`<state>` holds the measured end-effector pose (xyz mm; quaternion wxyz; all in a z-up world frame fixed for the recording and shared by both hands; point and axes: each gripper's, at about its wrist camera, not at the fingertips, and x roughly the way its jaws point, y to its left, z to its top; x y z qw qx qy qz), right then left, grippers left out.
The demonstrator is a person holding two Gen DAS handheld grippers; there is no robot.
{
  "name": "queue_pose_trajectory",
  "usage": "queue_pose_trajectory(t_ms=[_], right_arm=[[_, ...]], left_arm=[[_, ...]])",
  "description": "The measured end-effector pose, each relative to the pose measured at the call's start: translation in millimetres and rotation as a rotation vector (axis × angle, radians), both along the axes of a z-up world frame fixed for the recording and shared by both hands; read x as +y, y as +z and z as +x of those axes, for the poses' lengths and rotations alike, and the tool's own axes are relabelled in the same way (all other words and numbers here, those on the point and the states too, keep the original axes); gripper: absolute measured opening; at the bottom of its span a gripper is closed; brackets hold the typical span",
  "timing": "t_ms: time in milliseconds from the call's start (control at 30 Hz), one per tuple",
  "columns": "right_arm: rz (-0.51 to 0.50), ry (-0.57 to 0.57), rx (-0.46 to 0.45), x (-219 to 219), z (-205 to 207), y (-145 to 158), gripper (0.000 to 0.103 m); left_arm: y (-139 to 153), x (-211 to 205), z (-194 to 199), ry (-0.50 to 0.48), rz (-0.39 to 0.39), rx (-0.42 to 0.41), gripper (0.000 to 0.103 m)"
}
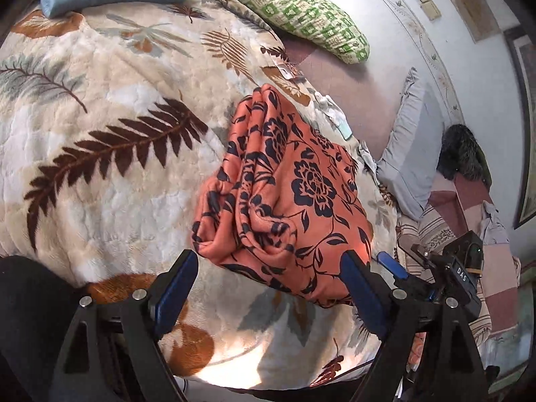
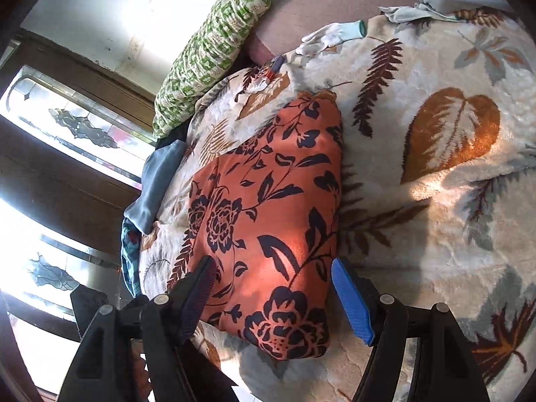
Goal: Fold small clothes
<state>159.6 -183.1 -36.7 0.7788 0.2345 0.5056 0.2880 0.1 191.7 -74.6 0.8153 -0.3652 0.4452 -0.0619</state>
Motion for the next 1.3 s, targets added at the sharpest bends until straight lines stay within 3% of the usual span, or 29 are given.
queue_pose_trajectory(t_ms=[100,133,167,200,267,367,400,467,633,700,733,800,833,933,1033,1200,1300], right_arm=[[-0.016,0.036,-0.025,15.0,0.9,5.7,0.074],[-0.018,0.044,-0.029,18.1,0.7,6.4,0.074],[-0.021,0.049,-0.033,20.1,-0.3,7.0,0.074],[-0.024,0.053,-0.034,21.7,-0.4,6.8,0.074],[-0.027,0.057,-0.028,23.0,-0.7,4.7,0.074],[-0.032,0.058,-0.018,24.7,0.7,0.7,0.074],[-0.032,0.06,-0.015,25.4,1.4,-0.3,0.074],[-0.038,0.068,-0.018,27.6,1.9,0.1,0.074],[-0.09,0.113,-0.053,40.1,4.1,10.7,0.074],[-0.102,0.128,-0.095,46.7,4.7,21.5,0.074],[-0.095,0.134,-0.111,49.8,5.8,25.8,0.074],[-0.08,0.14,-0.097,55.4,10.5,23.3,0.077],[-0.08,0.142,-0.056,58.3,15.1,13.1,0.082],[-0.195,0.151,0.146,65.3,26.6,-33.6,0.084],[-0.144,0.133,0.111,58.3,21.0,-23.8,0.084],[-0.034,0.138,-0.069,66.2,29.0,39.3,0.084],[0.121,0.25,0.002,85.5,47.3,29.9,0.084]], left_arm=[[-1.2,-16.9,10.3,-0.008,0.022,0.001,0.085],[0.0,-21.7,13.9,-0.02,0.051,0.004,0.08],[1.3,-27.4,18.1,-0.042,0.077,0.008,0.064],[2.8,-32.5,21.1,-0.064,0.105,0.007,0.057],[-0.8,-39.6,26.8,-0.08,0.173,0.03,0.057],[-23.7,-32.7,34.1,-0.053,0.108,0.127,0.054],[-24.5,-31.7,33.1,-0.046,0.114,0.119,0.043],[-16.0,-34.6,33.7,-0.067,0.161,0.079,0.011],[40.0,-36.8,31.8,-0.074,0.335,-0.129,0.01],[36.9,-32.5,34.8,-0.084,0.398,-0.131,0.01],[22.1,-26.5,38.6,-0.081,0.407,-0.084,0.01],[-23.4,-11.5,48.6,-0.094,0.349,0.076,0.011],[-34.9,-6.3,46.7,-0.08,0.322,0.087,0.011],[-25.5,-10.1,42.9,-0.087,0.332,0.042,0.012],[-31.0,-10.8,44.9,-0.098,0.322,0.055,0.012],[-31.6,-7.1,42.2,-0.094,0.299,0.053,0.012],[-32.1,-2.1,40.9,-0.093,0.261,0.06,0.015]])
